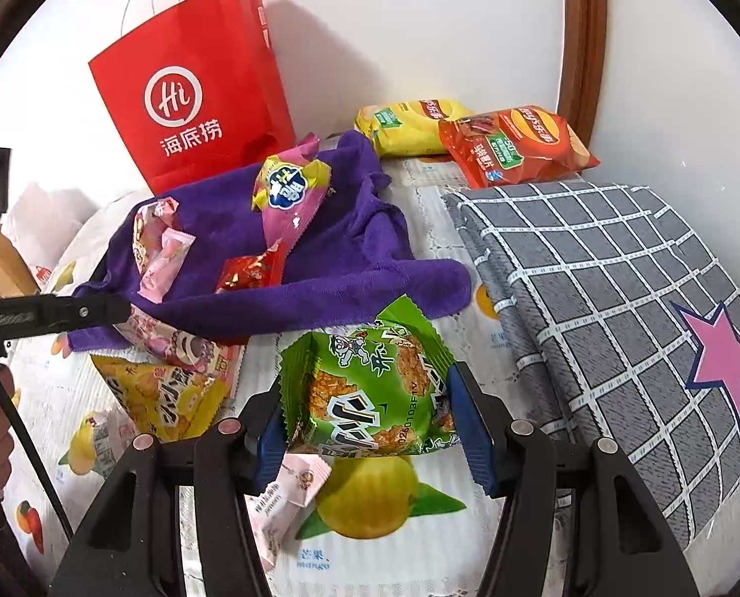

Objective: Organize snacks
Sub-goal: 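Carry the green snack bag with the right gripper onto the purple towel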

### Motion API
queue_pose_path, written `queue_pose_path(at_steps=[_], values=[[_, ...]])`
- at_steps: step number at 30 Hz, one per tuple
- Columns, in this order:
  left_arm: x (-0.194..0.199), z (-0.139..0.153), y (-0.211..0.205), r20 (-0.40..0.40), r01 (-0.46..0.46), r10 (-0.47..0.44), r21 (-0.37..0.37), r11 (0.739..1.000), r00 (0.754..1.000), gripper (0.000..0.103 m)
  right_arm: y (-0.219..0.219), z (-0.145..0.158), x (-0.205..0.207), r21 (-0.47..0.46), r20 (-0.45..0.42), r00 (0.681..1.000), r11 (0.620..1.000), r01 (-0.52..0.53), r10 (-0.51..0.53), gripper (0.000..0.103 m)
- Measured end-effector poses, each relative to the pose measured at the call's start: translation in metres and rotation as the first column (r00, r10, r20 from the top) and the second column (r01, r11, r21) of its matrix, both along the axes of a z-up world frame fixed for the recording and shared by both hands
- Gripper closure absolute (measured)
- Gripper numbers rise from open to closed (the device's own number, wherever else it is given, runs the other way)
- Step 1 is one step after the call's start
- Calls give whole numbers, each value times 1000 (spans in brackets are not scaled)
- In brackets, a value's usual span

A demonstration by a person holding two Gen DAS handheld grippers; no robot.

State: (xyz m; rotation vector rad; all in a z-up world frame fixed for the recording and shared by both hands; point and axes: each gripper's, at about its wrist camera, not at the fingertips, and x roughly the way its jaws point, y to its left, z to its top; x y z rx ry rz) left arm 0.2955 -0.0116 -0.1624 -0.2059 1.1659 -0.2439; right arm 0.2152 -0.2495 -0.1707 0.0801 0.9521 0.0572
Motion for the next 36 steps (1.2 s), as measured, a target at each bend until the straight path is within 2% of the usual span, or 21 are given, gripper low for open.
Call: queue_pose_path(at_steps=[3, 7, 9, 11, 13, 19, 28, 32, 36], values=[[5, -8, 0, -23, -16, 16, -23, 1000, 1000, 59, -3, -5, -1, 17, -10, 1000, 1000, -13, 13, 44], [7, -7, -6, -11, -13, 14, 13, 1000, 1000, 63, -2, -13, 0, 17, -28, 999, 1000, -15, 15, 44], [7, -7, -9, -10, -11, 12, 49, 999, 1000, 76, -1, -16, 1, 16, -36, 999, 1000, -14, 14, 45], [7, -9, -9, -25, 2, -1, 28, 1000, 1000, 85, 0, -18, 0, 18, -39, 999, 1000, -14, 15, 44], [7, -12, -7, -50, 4, -4, -3, 1000, 999, 87, 2, -18, -1, 15, -41, 999, 1000, -15, 16, 45], [-3, -2, 0, -18, -12, 12, -42, 999, 1000, 93, 4, -11, -7, 0, -35, 999, 1000, -19, 19, 45], [-18, 42, 23, 85, -33, 38, -63, 997, 996, 95, 13, 18, -15, -8, 4, 1000, 1000, -13, 13, 45], [-23, 57, 35, 116, -46, 54, -73, 996, 992, 95, 22, 30, -12, -42, 6, 1000, 999, -4, 5, 45], [-28, 72, 46, 158, -53, 64, -75, 996, 985, 95, 32, 47, -6, -24, 28, 1000, 1000, -11, 12, 45]])
